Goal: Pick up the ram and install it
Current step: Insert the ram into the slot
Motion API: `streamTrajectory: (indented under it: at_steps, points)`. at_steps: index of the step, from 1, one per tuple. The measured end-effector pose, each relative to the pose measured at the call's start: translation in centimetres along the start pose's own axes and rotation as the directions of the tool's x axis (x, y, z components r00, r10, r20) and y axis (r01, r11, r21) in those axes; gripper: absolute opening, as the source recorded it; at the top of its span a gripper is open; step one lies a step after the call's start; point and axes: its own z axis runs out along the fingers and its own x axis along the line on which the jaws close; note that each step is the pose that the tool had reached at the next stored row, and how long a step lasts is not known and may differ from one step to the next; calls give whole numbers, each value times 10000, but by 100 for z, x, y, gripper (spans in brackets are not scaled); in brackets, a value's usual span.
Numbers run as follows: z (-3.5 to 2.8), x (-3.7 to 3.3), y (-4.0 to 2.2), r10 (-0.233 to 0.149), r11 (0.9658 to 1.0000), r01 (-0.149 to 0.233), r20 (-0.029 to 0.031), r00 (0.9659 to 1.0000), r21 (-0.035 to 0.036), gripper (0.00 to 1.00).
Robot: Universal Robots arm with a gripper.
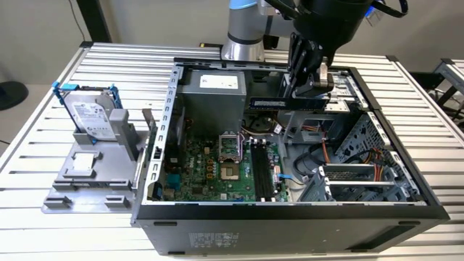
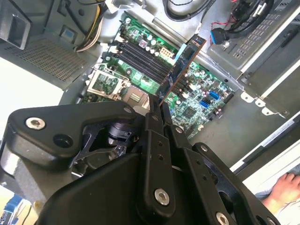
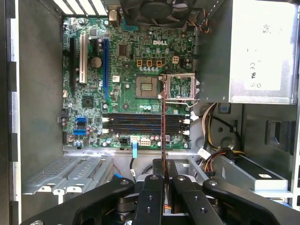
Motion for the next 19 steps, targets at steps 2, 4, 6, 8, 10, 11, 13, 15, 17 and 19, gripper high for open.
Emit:
streamTrajectory:
  at_steps: [2, 4, 6, 8, 10, 11, 13, 15, 17, 19]
  points:
    - [0, 0, 0, 3, 10000, -3, 0, 10000, 1, 0]
    - [0, 0, 0, 58, 10000, -58, 2, 10000, 2, 0]
    - [0, 0, 0, 165, 9999, -165, 6, 9999, 5, 0]
    - [0, 0, 0, 334, 9994, -334, 11, 9994, 10, 0]
    - [0, 0, 0, 566, 9984, -566, 21, 9984, 16, 0]
    - [0, 0, 0, 687, 9976, -687, 25, 9976, 20, 0]
    - [0, 0, 0, 922, 9957, -922, 34, 9957, 26, 0]
    - [0, 0, 0, 1168, 9932, -1168, 44, 9932, 32, 0]
    - [0, 0, 0, 1433, 9897, -1433, 54, 9897, 39, 0]
    - [0, 0, 0, 1697, 9855, -1697, 65, 9855, 45, 0]
